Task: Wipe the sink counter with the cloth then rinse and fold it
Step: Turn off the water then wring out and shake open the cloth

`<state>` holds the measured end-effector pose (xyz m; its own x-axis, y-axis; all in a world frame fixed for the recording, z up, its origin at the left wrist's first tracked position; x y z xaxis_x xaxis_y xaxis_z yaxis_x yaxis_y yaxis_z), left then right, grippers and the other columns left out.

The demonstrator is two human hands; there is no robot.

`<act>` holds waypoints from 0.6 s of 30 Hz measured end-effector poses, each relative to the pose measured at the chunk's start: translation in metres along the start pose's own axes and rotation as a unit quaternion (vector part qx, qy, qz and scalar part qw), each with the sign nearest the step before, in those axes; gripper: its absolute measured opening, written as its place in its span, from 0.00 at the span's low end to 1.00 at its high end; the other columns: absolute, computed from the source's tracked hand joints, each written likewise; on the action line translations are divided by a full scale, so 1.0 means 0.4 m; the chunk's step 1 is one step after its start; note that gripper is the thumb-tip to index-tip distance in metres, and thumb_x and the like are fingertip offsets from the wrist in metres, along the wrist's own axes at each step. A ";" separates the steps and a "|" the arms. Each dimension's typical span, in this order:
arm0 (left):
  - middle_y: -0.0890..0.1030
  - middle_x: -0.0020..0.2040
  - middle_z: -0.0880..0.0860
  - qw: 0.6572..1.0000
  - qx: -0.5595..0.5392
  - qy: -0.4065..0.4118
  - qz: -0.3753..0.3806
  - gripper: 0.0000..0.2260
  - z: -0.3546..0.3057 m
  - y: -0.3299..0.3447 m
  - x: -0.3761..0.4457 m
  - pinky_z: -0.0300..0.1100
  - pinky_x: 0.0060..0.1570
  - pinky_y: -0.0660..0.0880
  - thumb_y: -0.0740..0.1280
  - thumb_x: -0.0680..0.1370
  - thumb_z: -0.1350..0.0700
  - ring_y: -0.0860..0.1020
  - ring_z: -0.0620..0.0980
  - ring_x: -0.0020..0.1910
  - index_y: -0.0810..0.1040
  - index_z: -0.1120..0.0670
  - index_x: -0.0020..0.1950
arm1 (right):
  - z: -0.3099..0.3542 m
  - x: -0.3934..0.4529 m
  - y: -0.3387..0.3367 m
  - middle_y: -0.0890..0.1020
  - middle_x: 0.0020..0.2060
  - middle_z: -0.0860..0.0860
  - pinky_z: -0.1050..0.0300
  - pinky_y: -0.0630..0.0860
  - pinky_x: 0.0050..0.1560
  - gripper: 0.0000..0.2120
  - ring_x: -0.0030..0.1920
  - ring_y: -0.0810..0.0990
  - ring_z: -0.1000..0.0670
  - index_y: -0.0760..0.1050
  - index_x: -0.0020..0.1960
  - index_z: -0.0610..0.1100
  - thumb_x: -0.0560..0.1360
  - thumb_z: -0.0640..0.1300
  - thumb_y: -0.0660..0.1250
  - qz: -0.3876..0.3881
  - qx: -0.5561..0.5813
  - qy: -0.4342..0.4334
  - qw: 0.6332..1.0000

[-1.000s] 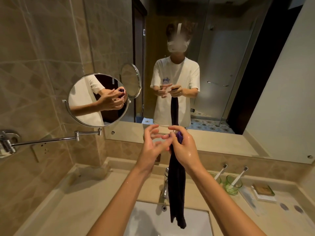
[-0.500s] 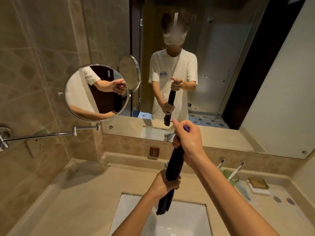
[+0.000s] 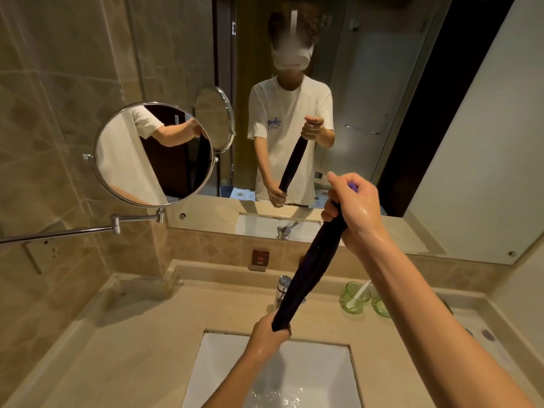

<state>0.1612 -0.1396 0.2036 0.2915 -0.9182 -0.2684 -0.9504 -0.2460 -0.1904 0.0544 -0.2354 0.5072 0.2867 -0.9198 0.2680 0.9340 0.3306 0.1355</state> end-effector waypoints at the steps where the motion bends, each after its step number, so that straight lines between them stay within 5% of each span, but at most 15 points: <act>1: 0.84 0.48 0.59 1.000 0.003 0.007 -0.008 0.13 -0.018 -0.012 -0.013 0.42 0.44 0.76 0.68 0.70 0.58 0.80 0.48 0.44 0.82 0.48 0.53 | 0.004 0.002 -0.012 0.67 0.27 0.50 0.59 0.65 0.26 0.14 0.25 0.66 0.51 0.67 0.39 0.42 0.81 0.42 0.66 -0.005 0.001 -0.005 1.000; 6: 0.84 0.45 0.48 0.993 0.098 0.042 -0.042 0.20 -0.099 -0.096 -0.030 0.30 0.42 0.76 0.69 0.74 0.69 0.81 0.43 0.44 0.79 0.41 0.48 | -0.008 -0.005 -0.093 0.69 0.26 0.49 0.57 0.67 0.27 0.12 0.26 0.67 0.50 0.69 0.41 0.42 0.80 0.43 0.69 -0.011 -0.094 -0.065 0.993; 9: 0.84 0.45 0.46 0.973 0.220 0.063 -0.041 0.17 -0.170 -0.155 -0.022 0.36 0.49 0.79 0.72 0.74 0.66 0.82 0.44 0.47 0.80 0.43 0.51 | -0.058 -0.024 -0.145 0.74 0.31 0.48 0.53 0.71 0.31 0.08 0.29 0.71 0.48 0.72 0.47 0.43 0.78 0.43 0.71 0.018 -0.193 -0.081 0.978; 14: 0.82 0.44 0.45 0.883 0.445 0.150 0.012 0.11 -0.342 -0.186 -0.009 0.40 0.47 0.78 0.71 0.73 0.62 0.79 0.43 0.45 0.80 0.46 0.46 | -0.169 -0.064 -0.192 0.75 0.37 0.48 0.49 0.74 0.40 0.02 0.35 0.74 0.52 0.73 0.50 0.47 0.80 0.42 0.66 0.049 -0.268 -0.019 0.962; 18: 0.80 0.43 0.48 0.810 0.530 0.244 0.058 0.02 -0.484 -0.130 -0.023 0.47 0.47 0.77 0.70 0.74 0.58 0.78 0.47 0.44 0.81 0.52 0.45 | -0.210 -0.112 -0.153 0.75 0.40 0.49 0.61 0.74 0.40 0.03 0.38 0.74 0.55 0.73 0.55 0.50 0.83 0.43 0.62 0.105 -0.248 0.015 0.963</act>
<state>0.1867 -0.1783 0.3986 -0.1168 -0.9931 0.0137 -0.2654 0.0180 -0.9640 0.0023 -0.2322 0.4069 0.4797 -0.8515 0.2119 0.8393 0.3748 -0.3938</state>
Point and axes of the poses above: each hand's wrist, its own x-axis towards the middle knuckle, its own y-axis out of the palm, z = x × y, the point moved 4 cm from there along x, towards the middle knuckle
